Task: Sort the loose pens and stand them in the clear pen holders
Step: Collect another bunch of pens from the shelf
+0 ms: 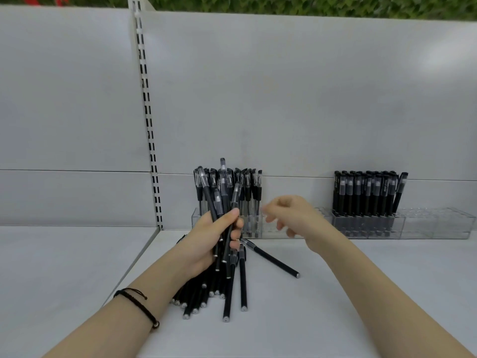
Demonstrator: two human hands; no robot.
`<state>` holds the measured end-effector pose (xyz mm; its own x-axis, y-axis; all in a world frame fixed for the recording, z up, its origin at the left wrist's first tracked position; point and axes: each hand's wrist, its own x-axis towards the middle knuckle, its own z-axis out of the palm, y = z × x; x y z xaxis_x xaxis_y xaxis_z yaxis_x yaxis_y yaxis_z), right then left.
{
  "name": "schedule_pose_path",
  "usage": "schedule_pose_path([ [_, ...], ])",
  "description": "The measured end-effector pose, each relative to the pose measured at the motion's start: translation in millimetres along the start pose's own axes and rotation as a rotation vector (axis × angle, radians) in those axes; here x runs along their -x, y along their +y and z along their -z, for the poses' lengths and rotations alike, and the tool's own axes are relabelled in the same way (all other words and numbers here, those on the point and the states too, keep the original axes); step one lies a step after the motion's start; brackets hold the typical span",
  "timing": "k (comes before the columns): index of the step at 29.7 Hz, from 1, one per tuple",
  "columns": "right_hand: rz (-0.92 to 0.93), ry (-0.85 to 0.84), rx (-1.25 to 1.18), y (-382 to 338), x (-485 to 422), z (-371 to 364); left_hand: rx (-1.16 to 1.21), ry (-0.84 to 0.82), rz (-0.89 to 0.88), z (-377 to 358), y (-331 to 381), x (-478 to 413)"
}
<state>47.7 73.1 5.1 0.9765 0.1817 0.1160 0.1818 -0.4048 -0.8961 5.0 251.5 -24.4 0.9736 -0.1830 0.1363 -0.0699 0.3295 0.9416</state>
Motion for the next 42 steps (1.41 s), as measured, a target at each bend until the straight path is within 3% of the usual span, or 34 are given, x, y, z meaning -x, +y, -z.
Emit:
schedule_pose_path([
  [4,0.002,-0.106,0.527,16,-3,-10,0.085,0.063,-0.009,2,2,-2],
  [11,-0.040,-0.156,0.668,21,-5,-18,0.064,0.129,0.004,1,4,0],
  [13,-0.028,-0.101,0.582,18,-4,-16,0.045,0.150,0.002,3,4,0],
  [16,0.017,-0.031,0.129,6,3,-13,0.027,0.199,-0.001,3,3,-2],
  [19,0.042,-0.102,-0.284,-3,10,-16,0.081,0.223,0.020,2,3,-1],
  [22,0.046,-0.152,-0.467,-6,11,-23,0.075,0.166,0.048,1,3,2],
  [25,0.050,-0.093,-0.502,-6,10,-27,-0.016,0.079,0.070,-2,3,6],
  [29,0.053,-0.015,-0.430,-4,8,-29,0.001,0.035,0.100,-4,2,5],
  [33,0.071,-0.064,-0.320,-3,8,-28,0.022,0.014,0.070,0,2,1],
  [38,0.036,-0.153,0.348,14,7,-35,0.050,0.152,-0.021,4,8,-1],
  [42,0.030,-0.208,0.572,18,9,-44,0.067,0.214,-0.058,7,10,-1],
])
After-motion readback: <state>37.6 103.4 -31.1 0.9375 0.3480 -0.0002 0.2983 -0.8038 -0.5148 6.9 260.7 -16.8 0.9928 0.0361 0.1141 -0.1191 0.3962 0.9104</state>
